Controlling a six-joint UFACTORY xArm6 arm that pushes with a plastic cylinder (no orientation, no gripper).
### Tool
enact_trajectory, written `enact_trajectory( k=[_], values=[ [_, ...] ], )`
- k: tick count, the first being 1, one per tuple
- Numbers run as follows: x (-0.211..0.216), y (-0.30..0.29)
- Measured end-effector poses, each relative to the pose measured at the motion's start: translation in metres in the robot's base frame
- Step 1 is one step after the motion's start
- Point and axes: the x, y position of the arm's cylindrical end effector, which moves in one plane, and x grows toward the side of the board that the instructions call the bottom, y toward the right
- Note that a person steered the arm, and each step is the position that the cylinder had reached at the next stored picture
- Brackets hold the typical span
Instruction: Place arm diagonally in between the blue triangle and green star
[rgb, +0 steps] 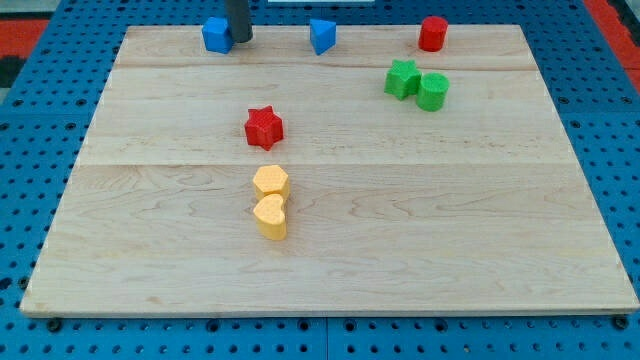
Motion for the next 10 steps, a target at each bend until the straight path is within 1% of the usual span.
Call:
enact_trajectory(
  k=[1,2,3,4,5,6,8,9,10],
  values=[
    [0.0,-0.024],
    [-0.004,-0.063],
    [-0.004,-0.082],
    [0.01,-0.034],
    [0.037,-0.019],
    [0.038,-0.018],
    [0.048,0.08],
    [0.048,0.093],
    [0.047,0.134]
  ],
)
